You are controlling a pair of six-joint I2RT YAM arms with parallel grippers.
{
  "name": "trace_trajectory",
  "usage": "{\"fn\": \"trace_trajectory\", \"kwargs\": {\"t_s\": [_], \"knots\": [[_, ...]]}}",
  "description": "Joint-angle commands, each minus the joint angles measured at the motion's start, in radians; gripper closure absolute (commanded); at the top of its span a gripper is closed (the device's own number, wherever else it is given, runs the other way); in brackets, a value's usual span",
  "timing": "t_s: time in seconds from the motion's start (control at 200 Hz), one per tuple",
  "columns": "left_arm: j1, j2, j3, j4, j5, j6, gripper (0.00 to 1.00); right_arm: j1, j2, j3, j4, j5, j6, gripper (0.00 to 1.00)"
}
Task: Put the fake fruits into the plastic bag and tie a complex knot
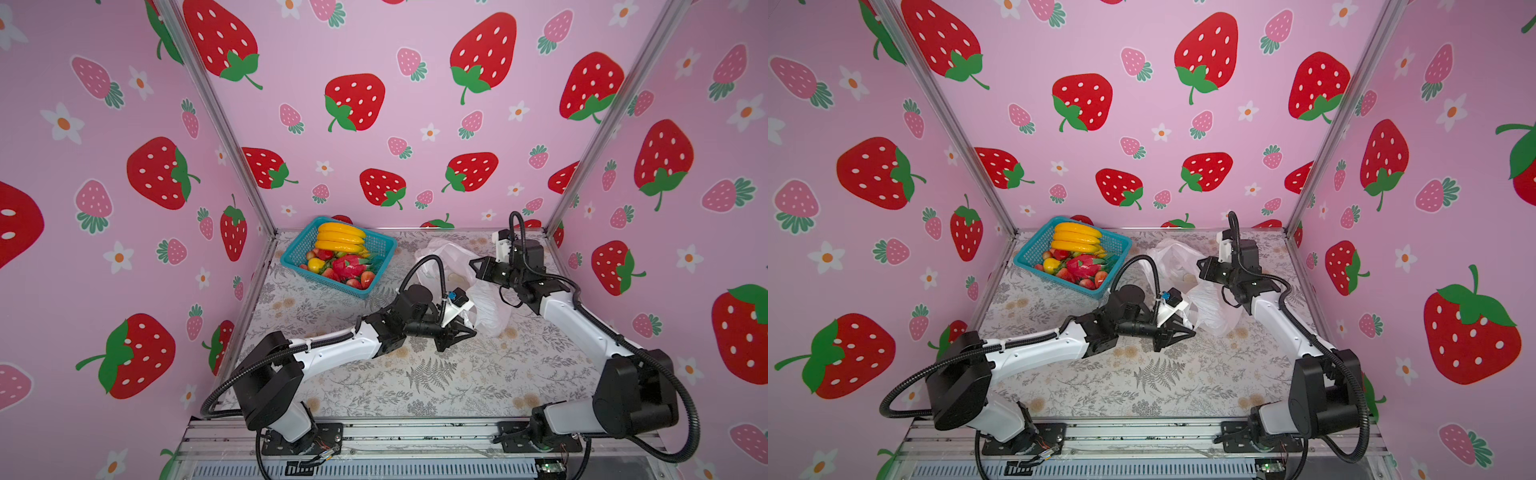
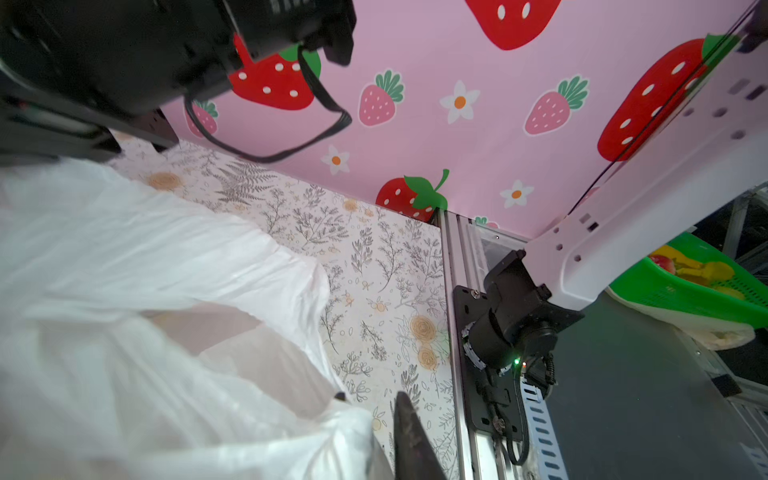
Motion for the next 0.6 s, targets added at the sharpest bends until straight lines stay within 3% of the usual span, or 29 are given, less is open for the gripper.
{"fn": "trace_trajectory", "kwargs": {"t_s": [0.0,0.135,0.26,0.39,0.595], "knots": [[-0.003,-0.020,0.060,-0.070,0.024,0.071,0.63,-0.005,0.010,0.006,-0.008,-0.063,-0.089,1.00],[0.004,-0.070,0.041,-0.100,0.023,0.092,0.40,-0.007,0.011,0.010,-0.054,-0.082,-0.166,1.00],[0.031,-0.119,0.035,-0.161,0.060,0.082,0.28,-0.010,0.018,0.009,-0.051,-0.104,-0.177,1.00],[0.077,-0.211,-0.001,-0.201,0.075,0.061,0.20,-0.014,0.027,0.016,-0.057,-0.109,-0.204,1.00],[0.187,-0.364,-0.051,-0.205,-0.042,-0.042,0.13,-0.020,0.029,0.015,-0.061,-0.084,-0.236,1.00]]}}
